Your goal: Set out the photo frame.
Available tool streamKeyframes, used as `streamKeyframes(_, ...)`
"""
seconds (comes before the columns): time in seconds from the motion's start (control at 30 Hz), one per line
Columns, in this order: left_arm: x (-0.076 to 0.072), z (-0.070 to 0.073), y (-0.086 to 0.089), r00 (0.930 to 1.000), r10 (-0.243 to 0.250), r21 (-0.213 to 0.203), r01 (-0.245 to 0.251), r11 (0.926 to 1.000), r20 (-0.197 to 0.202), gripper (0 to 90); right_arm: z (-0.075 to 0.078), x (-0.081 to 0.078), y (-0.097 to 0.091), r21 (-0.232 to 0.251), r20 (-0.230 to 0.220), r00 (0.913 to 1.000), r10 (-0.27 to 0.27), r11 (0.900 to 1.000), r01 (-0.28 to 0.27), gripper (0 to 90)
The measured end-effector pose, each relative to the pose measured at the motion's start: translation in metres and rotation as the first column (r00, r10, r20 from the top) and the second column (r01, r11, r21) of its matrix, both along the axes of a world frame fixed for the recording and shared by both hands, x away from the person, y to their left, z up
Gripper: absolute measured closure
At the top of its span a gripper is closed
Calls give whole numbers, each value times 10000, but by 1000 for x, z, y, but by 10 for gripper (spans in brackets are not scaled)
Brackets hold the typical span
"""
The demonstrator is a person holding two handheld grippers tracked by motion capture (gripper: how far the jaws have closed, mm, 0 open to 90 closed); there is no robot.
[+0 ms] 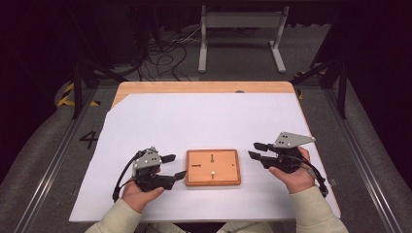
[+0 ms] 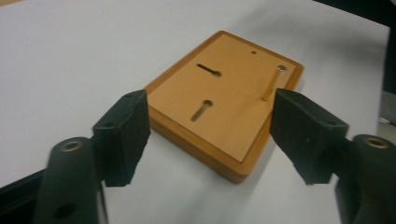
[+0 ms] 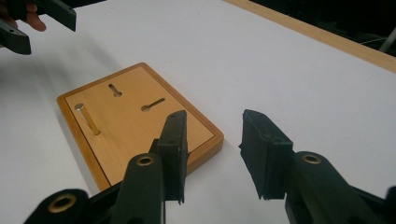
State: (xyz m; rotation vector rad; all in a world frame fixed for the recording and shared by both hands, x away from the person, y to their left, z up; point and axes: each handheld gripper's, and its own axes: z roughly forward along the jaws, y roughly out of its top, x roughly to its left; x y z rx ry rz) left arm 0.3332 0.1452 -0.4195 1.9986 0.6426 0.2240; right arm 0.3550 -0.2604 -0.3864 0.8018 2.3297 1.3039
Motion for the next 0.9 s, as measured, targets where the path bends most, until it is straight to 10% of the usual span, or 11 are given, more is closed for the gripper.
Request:
streamKeyframes(0.3, -8, -4, -20, 9995, -316, 235, 317, 9992, -20, 411, -2, -3, -2, -31, -103, 9999, -57, 10000, 57, 616)
streamKeyframes(0.47, -10, -4, -38, 9971, -344, 87, 339, 9994, 684, 332, -4, -6, -5, 5, -154, 9998, -152, 9999, 152, 610)
streamKeyframes(0.63, -2, -7, -51, 9963, -854, -198, 856, 9961, 92, 234, -5, -10, -12, 49, -141, 9991, -395, 9992, 396, 608)
streamKeyframes(0.9, 6, -15, -69, 9892, -1452, -90, 1454, 9893, 205, 436, -9, -14, -18, 49, -218, 9974, -684, 9976, 685, 609)
